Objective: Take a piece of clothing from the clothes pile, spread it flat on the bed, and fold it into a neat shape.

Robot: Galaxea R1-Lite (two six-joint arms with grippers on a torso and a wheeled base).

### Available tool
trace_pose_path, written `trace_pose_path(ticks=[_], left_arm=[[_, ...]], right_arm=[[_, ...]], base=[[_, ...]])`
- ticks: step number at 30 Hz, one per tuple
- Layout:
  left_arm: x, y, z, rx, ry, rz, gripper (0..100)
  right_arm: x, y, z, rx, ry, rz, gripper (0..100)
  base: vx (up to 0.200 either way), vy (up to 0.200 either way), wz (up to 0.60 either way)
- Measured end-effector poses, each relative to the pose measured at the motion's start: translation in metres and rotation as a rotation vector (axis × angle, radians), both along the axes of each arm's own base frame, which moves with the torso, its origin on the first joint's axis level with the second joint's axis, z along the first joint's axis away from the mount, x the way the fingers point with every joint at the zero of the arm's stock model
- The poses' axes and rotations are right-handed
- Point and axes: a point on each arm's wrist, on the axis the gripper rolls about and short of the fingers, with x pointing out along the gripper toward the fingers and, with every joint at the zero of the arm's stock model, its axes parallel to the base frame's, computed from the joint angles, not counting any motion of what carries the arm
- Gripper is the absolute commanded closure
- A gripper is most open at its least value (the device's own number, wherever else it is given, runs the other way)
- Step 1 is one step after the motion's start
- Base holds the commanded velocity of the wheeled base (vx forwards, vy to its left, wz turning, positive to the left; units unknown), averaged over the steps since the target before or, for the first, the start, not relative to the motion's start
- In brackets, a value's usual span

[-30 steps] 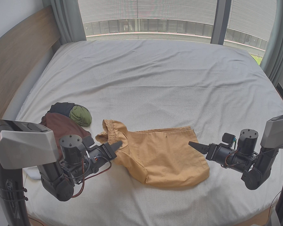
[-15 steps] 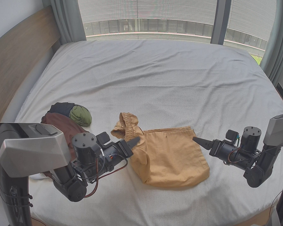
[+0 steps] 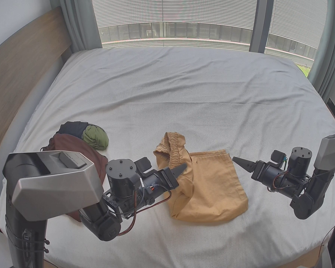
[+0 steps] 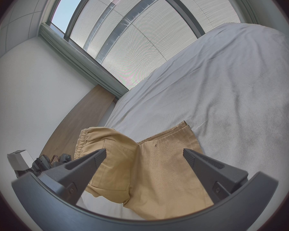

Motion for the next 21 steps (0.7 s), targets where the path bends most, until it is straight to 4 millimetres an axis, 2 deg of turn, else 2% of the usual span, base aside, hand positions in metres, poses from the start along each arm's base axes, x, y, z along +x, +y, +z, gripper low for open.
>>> trace_pose_path(ticks=[21], left_arm=[[0.007, -0.052, -0.012, -0.009, 0.038, -0.086, 100]], right_arm=[[0.008, -0.01, 0.005, 0.016, -0.022, -0.04, 0]], base=[[0.0, 0.0, 0.0]])
